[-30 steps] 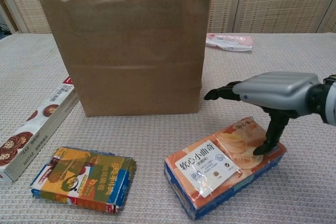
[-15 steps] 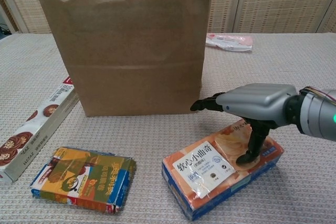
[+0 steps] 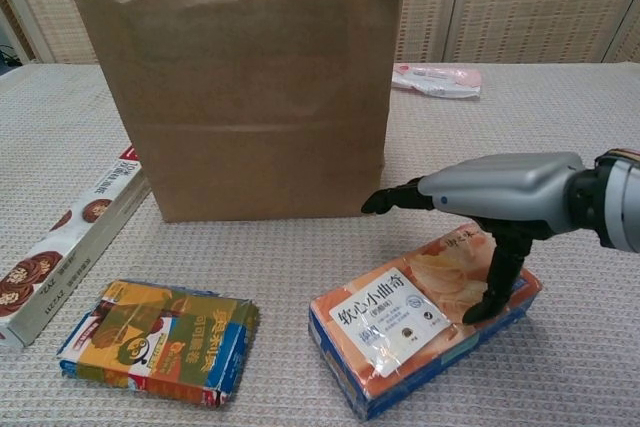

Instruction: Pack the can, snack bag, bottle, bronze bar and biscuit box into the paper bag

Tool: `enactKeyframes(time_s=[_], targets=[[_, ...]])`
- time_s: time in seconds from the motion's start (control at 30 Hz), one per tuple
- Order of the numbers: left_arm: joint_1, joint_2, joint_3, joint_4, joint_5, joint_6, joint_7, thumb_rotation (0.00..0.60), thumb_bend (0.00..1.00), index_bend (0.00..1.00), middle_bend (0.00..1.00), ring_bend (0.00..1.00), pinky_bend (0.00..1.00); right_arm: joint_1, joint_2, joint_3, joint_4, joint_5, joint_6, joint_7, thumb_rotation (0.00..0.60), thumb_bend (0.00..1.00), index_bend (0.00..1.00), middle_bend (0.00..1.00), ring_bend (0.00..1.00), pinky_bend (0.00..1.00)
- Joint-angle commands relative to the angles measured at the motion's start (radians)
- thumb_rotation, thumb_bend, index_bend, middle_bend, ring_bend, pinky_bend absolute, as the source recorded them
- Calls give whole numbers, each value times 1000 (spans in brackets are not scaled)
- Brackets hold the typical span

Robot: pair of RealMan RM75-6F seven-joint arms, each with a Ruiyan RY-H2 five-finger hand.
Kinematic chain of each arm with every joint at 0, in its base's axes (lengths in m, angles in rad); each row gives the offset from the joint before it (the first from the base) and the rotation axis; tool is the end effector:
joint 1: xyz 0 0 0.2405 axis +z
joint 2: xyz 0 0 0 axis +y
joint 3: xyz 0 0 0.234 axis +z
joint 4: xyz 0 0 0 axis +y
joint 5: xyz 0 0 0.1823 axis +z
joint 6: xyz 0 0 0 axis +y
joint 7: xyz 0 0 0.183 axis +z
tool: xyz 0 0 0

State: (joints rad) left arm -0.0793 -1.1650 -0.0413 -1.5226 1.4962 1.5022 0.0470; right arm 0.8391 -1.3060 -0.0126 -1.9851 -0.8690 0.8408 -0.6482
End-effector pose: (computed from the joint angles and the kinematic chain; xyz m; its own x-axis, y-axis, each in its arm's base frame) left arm -0.2936 0.2138 0.1708 0.4763 -0.0071 0.8792 0.8793 0.0055 -0.4763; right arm -0.1045 -0.2663 -0.0136 0.6146 -0.5177 0.5952 -0.7718 -0.5506 0.3180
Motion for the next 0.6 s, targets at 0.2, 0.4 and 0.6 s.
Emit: enactKeyframes(time_s=[0.2,0.4,0.6], targets=[[0,1,0,0,0,-1,-5,600,396,46,0,0,0,67,-67,-43,50,88,6,-85,600,0,0,38,0,49],[-1,3,1,0,0,-3,-9,600,395,46,0,0,0,116,-112,-66,69,183,15,-140,600,0,0,33,0,22],[-1,4,1,0,1,-4,-12,600,394,46,0,0,0,133,-112,-80,39,191,31,-134,600,0,0,33,0,21]])
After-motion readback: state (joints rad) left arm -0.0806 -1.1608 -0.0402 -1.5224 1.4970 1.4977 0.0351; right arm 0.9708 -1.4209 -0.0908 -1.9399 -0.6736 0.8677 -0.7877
